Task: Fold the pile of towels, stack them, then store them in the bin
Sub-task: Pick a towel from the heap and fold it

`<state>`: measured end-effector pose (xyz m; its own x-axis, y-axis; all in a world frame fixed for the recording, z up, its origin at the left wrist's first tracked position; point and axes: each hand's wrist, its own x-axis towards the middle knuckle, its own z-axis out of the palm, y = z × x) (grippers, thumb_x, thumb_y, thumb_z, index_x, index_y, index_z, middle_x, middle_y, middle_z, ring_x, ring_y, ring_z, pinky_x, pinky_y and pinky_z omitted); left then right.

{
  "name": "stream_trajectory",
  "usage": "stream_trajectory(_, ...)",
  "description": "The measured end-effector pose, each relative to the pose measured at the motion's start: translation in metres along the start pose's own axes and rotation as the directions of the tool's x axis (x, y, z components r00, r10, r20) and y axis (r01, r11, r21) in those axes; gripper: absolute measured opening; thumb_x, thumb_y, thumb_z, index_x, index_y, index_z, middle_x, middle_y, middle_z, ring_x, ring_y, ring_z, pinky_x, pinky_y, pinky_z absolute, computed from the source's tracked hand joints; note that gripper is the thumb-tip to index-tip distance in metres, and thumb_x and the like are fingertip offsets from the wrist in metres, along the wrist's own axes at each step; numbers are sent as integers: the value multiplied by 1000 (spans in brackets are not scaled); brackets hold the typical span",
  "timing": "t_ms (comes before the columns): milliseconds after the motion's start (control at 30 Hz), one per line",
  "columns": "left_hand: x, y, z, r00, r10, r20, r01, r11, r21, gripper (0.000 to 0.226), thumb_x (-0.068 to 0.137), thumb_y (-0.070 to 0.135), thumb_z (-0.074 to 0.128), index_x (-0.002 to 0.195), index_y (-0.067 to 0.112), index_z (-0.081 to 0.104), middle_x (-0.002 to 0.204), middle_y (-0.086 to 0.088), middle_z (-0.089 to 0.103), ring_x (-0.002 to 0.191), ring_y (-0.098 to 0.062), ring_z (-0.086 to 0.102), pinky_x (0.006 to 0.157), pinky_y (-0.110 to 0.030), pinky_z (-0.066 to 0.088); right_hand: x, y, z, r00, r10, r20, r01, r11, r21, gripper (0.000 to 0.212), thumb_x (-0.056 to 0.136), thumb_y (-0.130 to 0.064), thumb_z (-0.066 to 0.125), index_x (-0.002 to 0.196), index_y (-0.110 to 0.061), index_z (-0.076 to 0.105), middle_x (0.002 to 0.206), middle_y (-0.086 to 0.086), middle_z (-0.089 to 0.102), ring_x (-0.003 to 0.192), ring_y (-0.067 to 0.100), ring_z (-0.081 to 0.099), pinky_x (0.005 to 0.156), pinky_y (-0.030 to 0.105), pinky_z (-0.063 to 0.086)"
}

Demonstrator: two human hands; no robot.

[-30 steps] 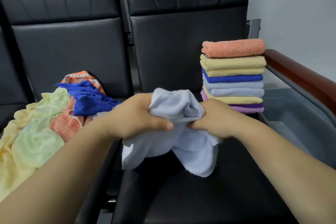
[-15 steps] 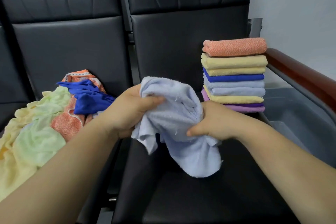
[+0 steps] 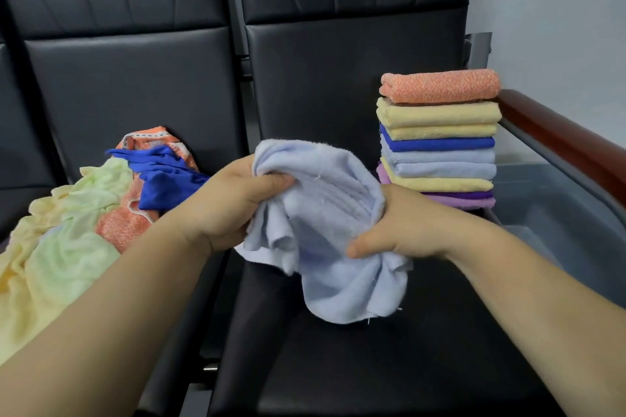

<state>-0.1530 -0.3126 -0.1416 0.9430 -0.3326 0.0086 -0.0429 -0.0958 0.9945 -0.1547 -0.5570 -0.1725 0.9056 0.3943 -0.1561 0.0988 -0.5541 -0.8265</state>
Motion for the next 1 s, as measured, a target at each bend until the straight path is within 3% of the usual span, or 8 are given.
stream_trajectory(133, 3, -4, 3, 995, -24, 100, 3, 979, 202, 16, 90, 17, 76, 104, 10, 72, 87, -16, 75, 80, -22, 74, 70, -35, 55, 8, 5, 14, 983, 92, -161, -142, 933, -331, 15, 83, -19, 72, 76, -13, 60, 62, 6, 60, 61, 17, 58, 53, 28, 43)
stream_trajectory(233, 7, -17, -3, 989, -116, 90, 0, 617, 787, 22, 72, 25, 87, 85, 15, 72, 74, -3, 73, 65, -18, 64, 62, -30, 50, 13, 6, 7, 971, 128, -202, -203, 890, -409, 11, 83, -15, 63, 78, -15, 53, 66, 1, 48, 65, 19, 50, 53, 30, 36)
stream_trajectory(300, 7, -18, -6, 988, -150, 25, 57, 517, 854, 27, 74, 30, 85, 79, 9, 69, 63, 4, 64, 58, -11, 56, 56, -25, 48, 8, 3, -2, 976, 127, -177, -168, 957, -237, 12, 76, -19, 64, 75, -12, 54, 56, 5, 46, 53, 16, 44, 46, 28, 31)
stream_trajectory(467, 9, -13, -16, 995, -75, -70, 100, 857, 506, 14, 96, 15, 66, 84, 10, 72, 57, -6, 69, 58, -19, 66, 65, -33, 51, -5, -2, -1, 994, 33, -103, -6, 969, 246, 8, 88, -14, 78, 92, -8, 76, 61, 12, 63, 55, 24, 61, 53, 33, 45)
stream_trajectory(633, 6, -8, -5, 999, -30, -17, 30, 999, 35, 14, 99, 4, 57, 90, 4, 69, 58, -14, 65, 56, -25, 65, 57, -29, 53, 3, 1, 11, 988, 113, -102, -135, 960, -245, 21, 75, -27, 85, 87, -25, 69, 76, -2, 75, 74, 13, 74, 69, 33, 62)
stream_trajectory(767, 9, -12, 1, 987, -70, 145, 32, 968, 250, 27, 78, 18, 86, 100, 8, 74, 77, -28, 70, 65, -39, 69, 67, -38, 52, 14, 7, 6, 963, 97, -253, -196, 895, -401, 18, 88, -25, 66, 72, -18, 58, 61, -3, 57, 57, 12, 50, 51, 23, 39)
stream_trajectory(900, 12, -17, -7, 991, -133, 31, 59, 619, 783, 22, 74, 26, 87, 76, 15, 69, 60, -8, 68, 54, -26, 65, 50, -35, 53, 12, 7, -9, 964, 110, -244, -166, 960, -225, 30, 91, -13, 62, 63, -12, 51, 54, 2, 49, 51, 14, 46, 54, 29, 41)
stream_trajectory(1000, 11, -19, -17, 986, -167, 0, 131, 775, 618, 30, 76, 35, 84, 76, 9, 69, 60, -19, 65, 48, -25, 58, 46, -29, 44, 1, 1, -7, 985, 64, -158, -35, 983, 181, 22, 92, -10, 68, 71, -8, 65, 58, 13, 56, 50, 21, 56, 52, 30, 41)
